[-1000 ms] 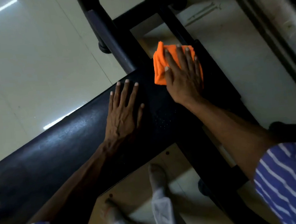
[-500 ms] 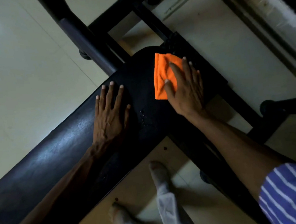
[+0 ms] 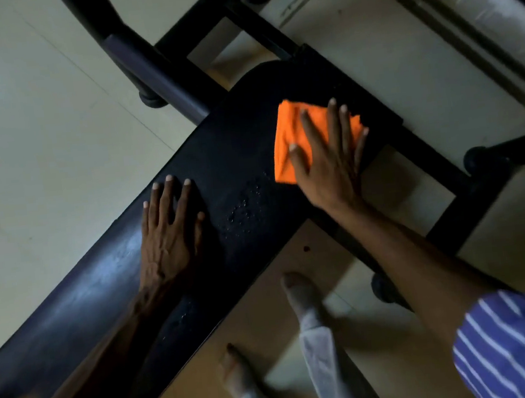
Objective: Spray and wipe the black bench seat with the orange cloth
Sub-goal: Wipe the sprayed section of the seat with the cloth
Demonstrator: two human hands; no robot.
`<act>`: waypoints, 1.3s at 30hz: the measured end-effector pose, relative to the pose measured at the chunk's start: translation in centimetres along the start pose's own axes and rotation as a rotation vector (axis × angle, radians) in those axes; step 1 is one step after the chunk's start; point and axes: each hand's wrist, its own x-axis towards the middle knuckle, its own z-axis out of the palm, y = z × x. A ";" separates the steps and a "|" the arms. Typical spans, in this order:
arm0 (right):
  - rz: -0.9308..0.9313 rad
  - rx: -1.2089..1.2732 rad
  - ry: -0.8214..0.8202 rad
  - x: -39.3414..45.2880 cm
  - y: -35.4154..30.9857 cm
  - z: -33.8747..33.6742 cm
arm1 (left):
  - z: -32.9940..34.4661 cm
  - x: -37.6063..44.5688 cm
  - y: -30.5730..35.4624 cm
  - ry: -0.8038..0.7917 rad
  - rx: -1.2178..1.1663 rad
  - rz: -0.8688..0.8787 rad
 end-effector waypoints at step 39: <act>-0.291 0.109 -0.063 -33.0 -19.1 9.4 | -2.3 -18.2 -13.9 0.057 -0.091 -0.161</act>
